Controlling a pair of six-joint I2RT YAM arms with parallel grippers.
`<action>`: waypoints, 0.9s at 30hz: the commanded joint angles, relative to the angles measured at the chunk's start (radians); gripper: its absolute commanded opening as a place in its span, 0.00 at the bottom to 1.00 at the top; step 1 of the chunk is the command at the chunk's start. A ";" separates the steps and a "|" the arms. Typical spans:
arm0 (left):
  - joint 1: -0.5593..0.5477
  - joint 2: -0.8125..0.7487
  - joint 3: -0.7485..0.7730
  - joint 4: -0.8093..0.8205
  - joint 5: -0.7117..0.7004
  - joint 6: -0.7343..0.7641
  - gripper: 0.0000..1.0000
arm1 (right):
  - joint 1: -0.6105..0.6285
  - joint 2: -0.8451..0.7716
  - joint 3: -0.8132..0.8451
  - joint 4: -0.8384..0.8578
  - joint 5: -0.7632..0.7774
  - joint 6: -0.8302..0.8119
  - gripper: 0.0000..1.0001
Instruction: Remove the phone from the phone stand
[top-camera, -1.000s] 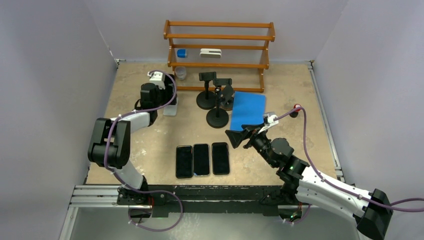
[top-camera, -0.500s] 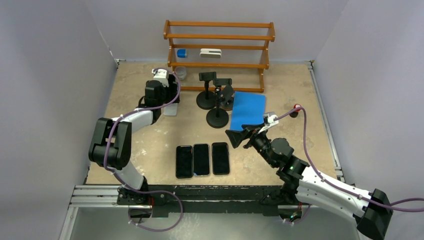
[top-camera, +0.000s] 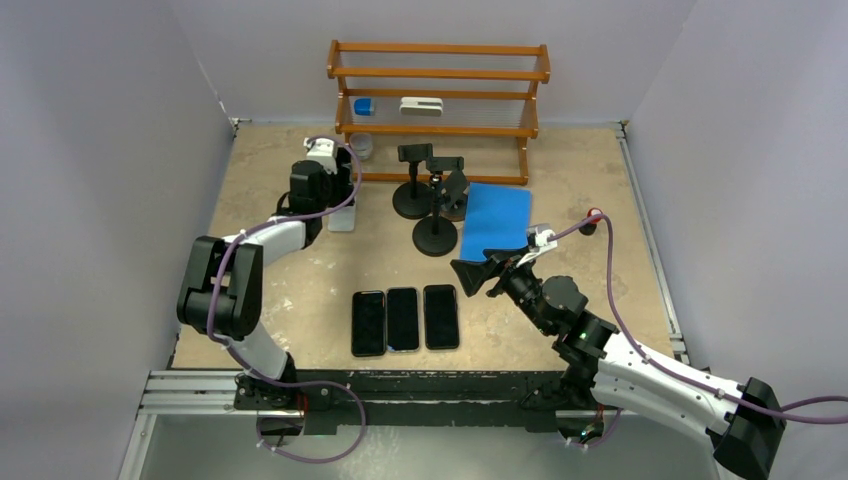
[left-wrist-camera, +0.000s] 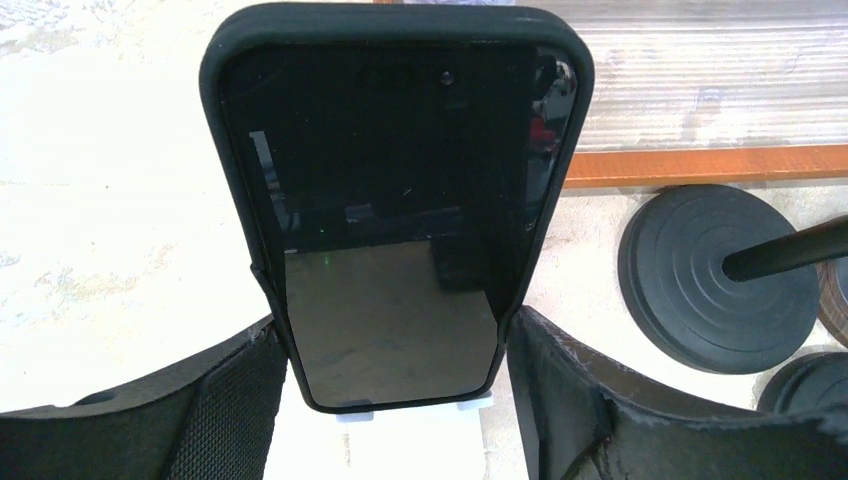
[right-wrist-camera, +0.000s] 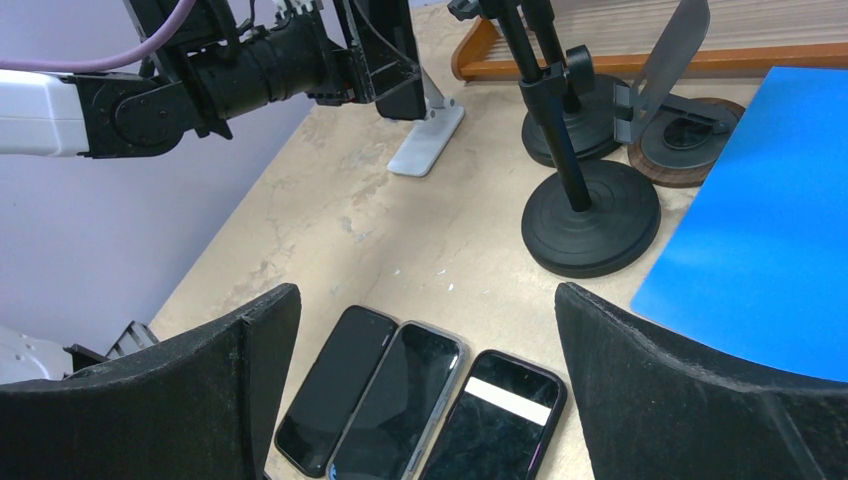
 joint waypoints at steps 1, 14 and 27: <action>-0.007 -0.065 0.027 0.039 0.022 0.007 0.67 | 0.005 -0.006 0.002 0.030 0.025 -0.011 0.98; -0.007 -0.123 0.038 0.017 0.045 -0.015 0.62 | 0.005 -0.012 0.002 0.031 0.028 -0.011 0.98; -0.007 -0.097 0.017 -0.029 0.049 -0.016 0.61 | 0.005 -0.019 0.002 0.030 0.037 -0.010 0.98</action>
